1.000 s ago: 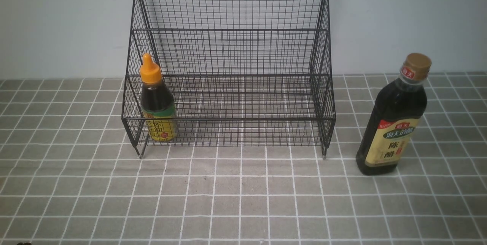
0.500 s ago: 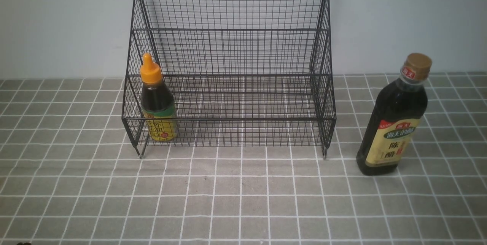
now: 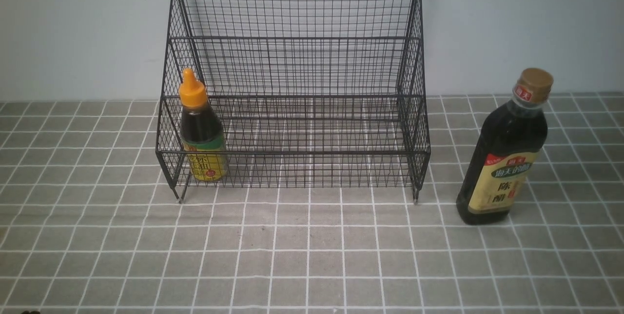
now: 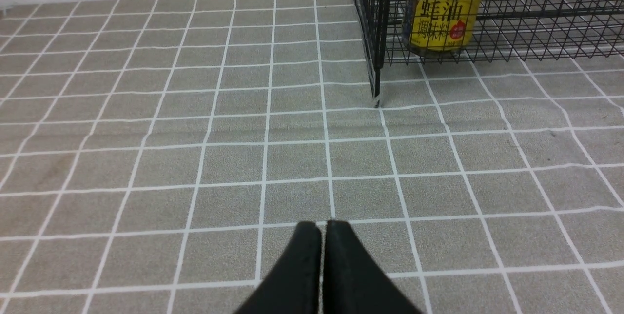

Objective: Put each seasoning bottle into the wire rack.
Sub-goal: Use the right arm to grab the condiment bottle closest to it

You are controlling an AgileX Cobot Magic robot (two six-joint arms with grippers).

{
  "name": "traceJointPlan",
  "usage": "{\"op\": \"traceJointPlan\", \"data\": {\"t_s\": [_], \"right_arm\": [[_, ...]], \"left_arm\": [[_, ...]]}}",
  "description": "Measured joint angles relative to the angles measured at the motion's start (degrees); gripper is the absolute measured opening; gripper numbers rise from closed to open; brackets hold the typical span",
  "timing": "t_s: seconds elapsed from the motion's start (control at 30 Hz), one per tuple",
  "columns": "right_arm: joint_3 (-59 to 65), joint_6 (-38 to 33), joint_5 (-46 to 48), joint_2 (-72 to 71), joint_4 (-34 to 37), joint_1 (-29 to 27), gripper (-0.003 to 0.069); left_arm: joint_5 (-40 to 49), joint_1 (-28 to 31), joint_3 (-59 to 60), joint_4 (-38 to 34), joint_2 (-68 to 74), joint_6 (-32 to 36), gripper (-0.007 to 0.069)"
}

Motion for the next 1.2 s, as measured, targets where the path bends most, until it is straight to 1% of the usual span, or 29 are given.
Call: {"op": "traceJointPlan", "data": {"t_s": [0.07, 0.1, 0.13, 0.2, 0.23, 0.27, 0.33, 0.37, 0.43, 0.47, 0.5, 0.53, 0.6, 0.63, 0.67, 0.73, 0.83, 0.93, 1.07, 1.13, 1.2], "right_arm": [[-4.3, -7.2, 3.1, 4.7, 5.6, 0.0, 0.0017], [-7.4, -11.5, 4.6, 8.1, 9.2, 0.0, 0.0036], [-8.7, -14.3, 5.6, 9.6, 11.8, 0.0, 0.0052], [-13.2, -21.3, 7.5, 15.2, 18.7, 0.0, 0.0108], [-14.5, -23.7, 8.1, 17.0, 20.9, 0.1, 0.0141], [-14.8, -24.2, 8.1, 17.4, 21.4, 0.1, 0.0141], [-18.1, -30.9, 8.9, 22.6, 27.5, 0.1, 0.0242], [-19.0, -32.6, 8.9, 23.7, 28.7, 0.1, 0.0277], [-20.8, -36.4, 8.9, 27.5, 32.2, 0.1, 0.0373], [-21.3, -37.9, 8.9, 28.8, 33.1, 0.1, 0.0407], [-21.4, -38.2, 8.9, 29.4, 33.5, 0.1, 0.0415], [-21.8, -39.4, 8.8, 31.9, 34.7, 0.1, 0.0475], [-21.9, -40.1, 8.2, 34.7, 35.0, 0.8, 0.0542], [-21.9, -40.4, 7.8, 36.0, 35.0, 1.3, 0.0560], [-22.0, -40.6, 7.6, 36.3, 35.0, 1.5, 0.0568], [-22.0, -42.8, 6.0, 39.1, 34.5, 3.9, 0.0598], [-22.0, -44.2, 2.9, 41.6, 33.2, 6.2, 0.0604], [-22.1, -43.8, -0.1, 43.8, 31.5, 6.8, 0.0605], [-22.1, -43.4, -0.5, 46.0, 29.7, 6.8, 0.0604], [-22.1, -43.3, -0.5, 46.9, 28.4, 6.8, 0.0596], [-22.1, -41.6, -0.2, 47.8, 26.3, 6.8, 0.0540]], "left_arm": [[0.0, 0.0, 0.0, 0.0, 0.0, 0.0, -0.0007], [0.0, 0.0, 0.0, 0.0, 0.0, 0.0, -0.0007], [0.0, 0.0, 0.0, 0.0, 0.0, 0.0, -0.0007], [0.0, 0.0, 0.0, 0.0, 0.0, 0.0, -0.0007], [0.0, 0.0, 0.0, 0.0, 0.0, 0.0, -0.0007], [0.0, 0.0, 0.0, 0.0, 0.0, 0.0, -0.0007], [0.0, 0.0, 0.0, 0.0, 0.0, 0.0, -0.0007], [0.0, 0.0, 0.0, 0.0, 0.0, 0.0, -0.0007], [0.0, 0.0, 0.0, 0.0, 0.0, 0.0, -0.0007], [0.0, 0.0, 0.0, 0.0, 0.0, 0.0, -0.0007], [0.0, 0.0, 0.0, 0.0, 0.0, 0.0, -0.0007], [0.0, 0.0, 0.0, 0.0, 0.0, 0.0, -0.0007], [0.0, 0.0, 0.0, 0.0, 0.0, 0.0, -0.0007], [0.0, 0.0, 0.0, 0.0, 0.0, 0.0, -0.0007], [0.0, 0.0, 0.0, 0.0, 0.0, 0.0, -0.0007], [0.0, 0.0, 0.0, 0.0, 0.0, 0.0, -0.0007], [0.0, 0.0, 0.0, 0.0, 0.0, 0.0, -0.0007], [0.0, 0.0, 0.0, 0.0, 0.0, 0.0, -0.0007], [0.0, 0.0, 0.0, 0.0, 0.0, 0.0, -0.0007], [0.0, 0.0, 0.0, 0.0, 0.0, 0.0, -0.0007], [0.0, 0.0, 0.0, 0.0, 0.0, 0.0, -0.0007]]}}
